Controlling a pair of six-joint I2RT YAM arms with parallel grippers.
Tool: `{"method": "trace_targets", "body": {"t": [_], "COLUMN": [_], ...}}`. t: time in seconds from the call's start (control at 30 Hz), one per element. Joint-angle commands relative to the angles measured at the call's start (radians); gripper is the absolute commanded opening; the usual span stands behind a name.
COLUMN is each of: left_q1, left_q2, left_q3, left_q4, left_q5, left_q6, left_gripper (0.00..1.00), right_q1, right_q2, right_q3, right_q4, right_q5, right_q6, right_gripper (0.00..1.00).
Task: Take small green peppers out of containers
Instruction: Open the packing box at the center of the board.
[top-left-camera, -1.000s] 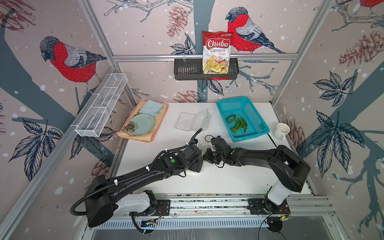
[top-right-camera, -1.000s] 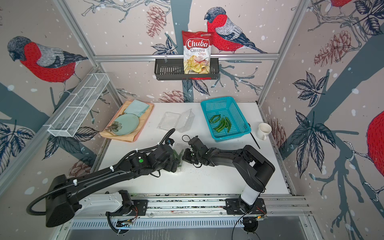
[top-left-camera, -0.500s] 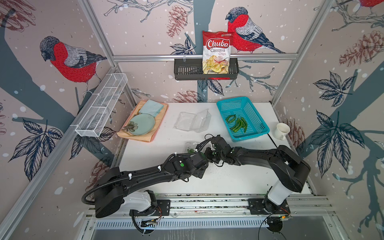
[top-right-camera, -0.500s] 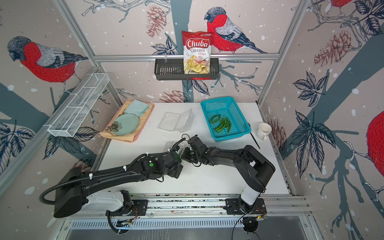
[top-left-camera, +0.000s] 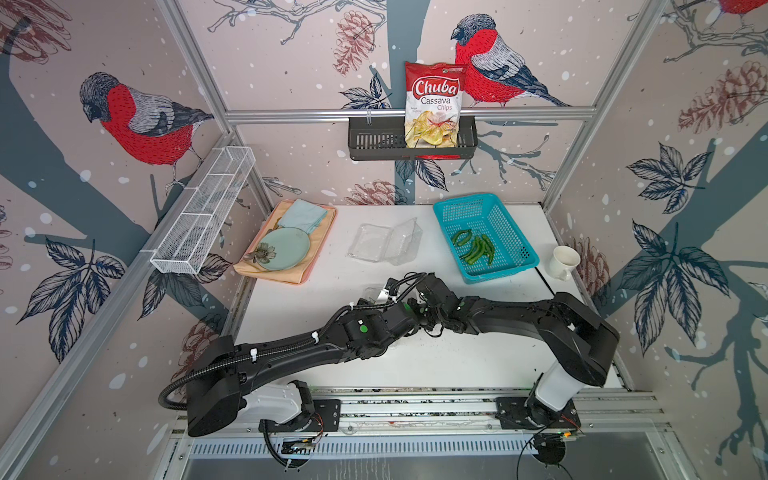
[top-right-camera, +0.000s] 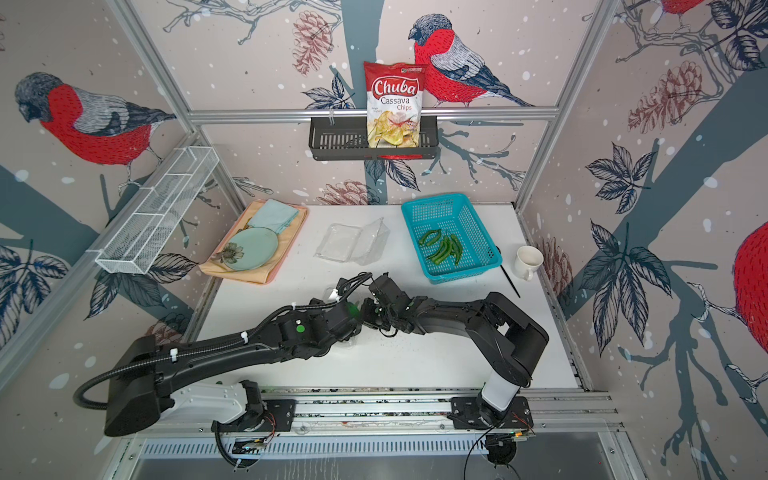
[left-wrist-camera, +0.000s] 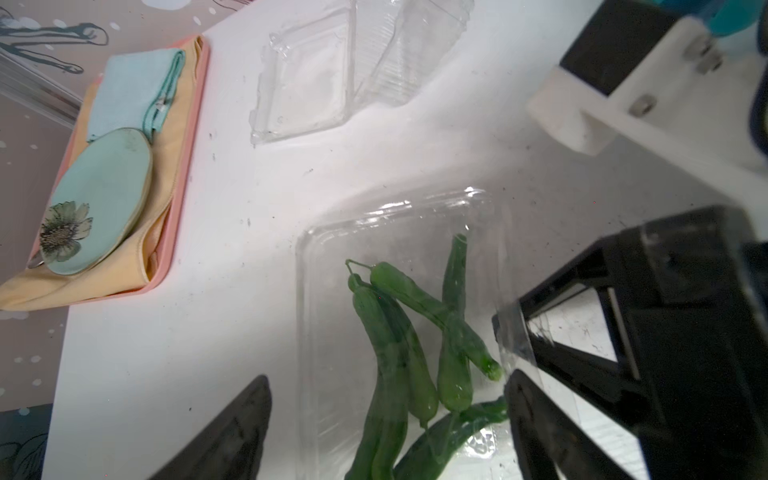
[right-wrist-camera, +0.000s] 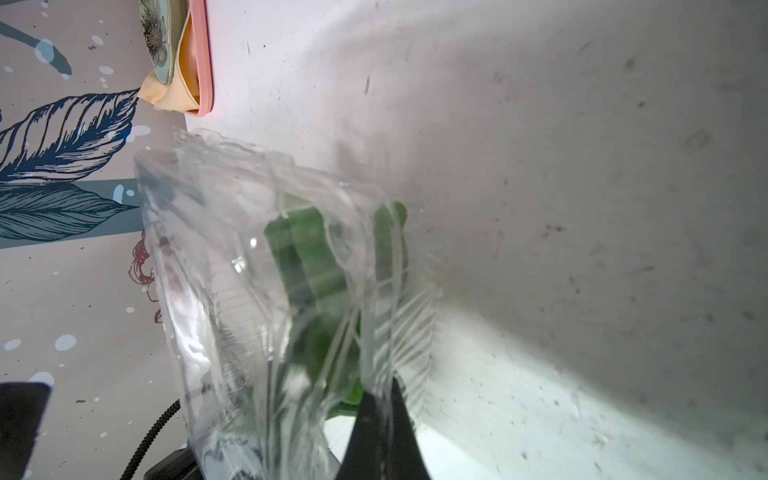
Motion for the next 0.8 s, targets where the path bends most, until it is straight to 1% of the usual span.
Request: {"method": "trace_targets", "body": {"t": [0.0, 0.07, 0.13, 0.23, 0.27, 0.3, 0.33, 0.4, 0.47, 0.53, 0.77], "left_q1": [0.000, -0.001, -0.002, -0.001, 0.000, -0.001, -0.001, -0.002, -0.003, -0.008, -0.010], "left_q2": [-0.026, -0.034, -0.049, -0.096, -0.111, -0.123, -0.130, -0.137, -0.139, -0.128, -0.071], "left_q3": [-0.009, -0.006, -0.005, -0.024, -0.033, -0.043, -0.049, -0.064, -0.081, -0.091, -0.086], "left_q4": [-0.041, -0.076, -0.078, -0.015, 0.012, 0.039, 0.054, 0.074, 0.094, 0.086, 0.061], "left_q5": [-0.108, -0.126, -0.086, 0.052, 0.123, 0.186, 0.234, 0.314, 0.368, 0.369, 0.289], "left_q6": [-0.053, -0.090, -0.087, -0.044, -0.022, -0.007, -0.006, -0.020, -0.020, -0.022, -0.003], "left_gripper": [0.85, 0.84, 0.85, 0.89, 0.92, 0.98, 1.00, 1.00, 1.00, 1.00, 1.00], "right_q1": [0.004, 0.004, 0.004, 0.005, 0.002, 0.003, 0.001, -0.001, -0.003, -0.006, -0.005], "right_q2": [-0.016, -0.022, -0.026, -0.030, -0.029, -0.028, -0.028, -0.028, -0.032, -0.040, -0.055], "right_q3": [0.002, -0.004, -0.009, -0.012, -0.010, -0.009, -0.009, -0.006, -0.005, -0.008, -0.028], "right_q4": [-0.016, -0.020, -0.022, -0.021, -0.020, -0.019, -0.018, -0.016, -0.018, -0.016, 0.006], "right_q5": [0.006, 0.011, 0.015, 0.014, 0.015, 0.013, 0.011, 0.009, 0.009, 0.011, -0.005], "right_q6": [0.002, 0.001, 0.002, 0.002, 0.001, -0.001, -0.001, -0.004, -0.005, -0.005, -0.008], "right_gripper": [0.00, 0.00, 0.00, 0.00, 0.00, 0.00, 0.00, 0.00, 0.00, 0.00, 0.00]}}
